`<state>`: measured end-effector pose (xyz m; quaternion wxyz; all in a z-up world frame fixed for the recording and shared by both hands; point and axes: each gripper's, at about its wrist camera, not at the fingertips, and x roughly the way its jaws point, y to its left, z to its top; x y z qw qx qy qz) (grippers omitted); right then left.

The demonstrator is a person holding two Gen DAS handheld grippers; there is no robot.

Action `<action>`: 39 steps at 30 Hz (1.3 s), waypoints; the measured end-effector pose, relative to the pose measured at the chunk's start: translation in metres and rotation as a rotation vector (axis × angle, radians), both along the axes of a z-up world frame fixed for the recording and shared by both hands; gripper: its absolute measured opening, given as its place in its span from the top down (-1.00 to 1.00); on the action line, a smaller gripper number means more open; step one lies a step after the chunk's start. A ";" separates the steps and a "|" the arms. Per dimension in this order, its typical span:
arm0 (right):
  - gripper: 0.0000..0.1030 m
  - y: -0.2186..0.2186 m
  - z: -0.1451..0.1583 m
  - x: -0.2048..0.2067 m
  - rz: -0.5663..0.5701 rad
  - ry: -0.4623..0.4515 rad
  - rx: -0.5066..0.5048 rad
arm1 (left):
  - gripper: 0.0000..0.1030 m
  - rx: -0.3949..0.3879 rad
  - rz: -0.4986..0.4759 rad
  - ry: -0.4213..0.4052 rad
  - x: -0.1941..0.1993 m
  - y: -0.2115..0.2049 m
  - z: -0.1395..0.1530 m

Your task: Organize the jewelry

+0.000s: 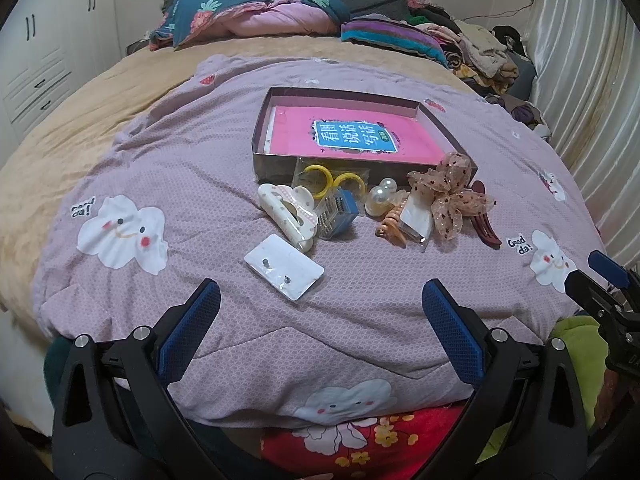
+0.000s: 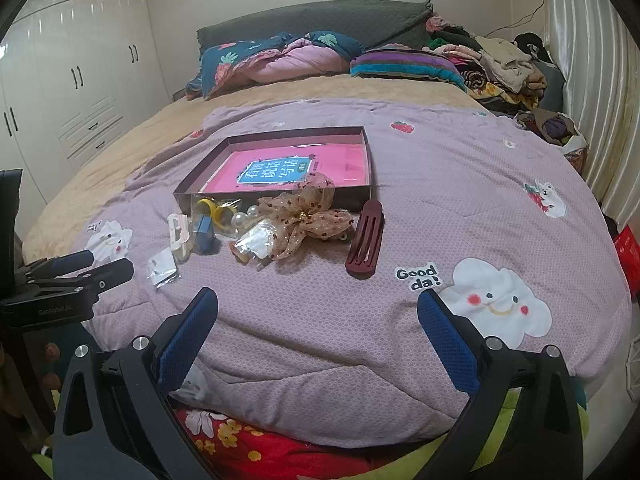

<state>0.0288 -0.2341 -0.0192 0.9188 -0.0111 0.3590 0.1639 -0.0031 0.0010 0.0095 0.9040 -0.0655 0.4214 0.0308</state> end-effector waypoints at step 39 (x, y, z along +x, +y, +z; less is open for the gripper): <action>-0.92 0.000 0.002 -0.004 0.001 -0.011 0.000 | -0.83 0.002 -0.002 -0.006 0.001 -0.004 0.006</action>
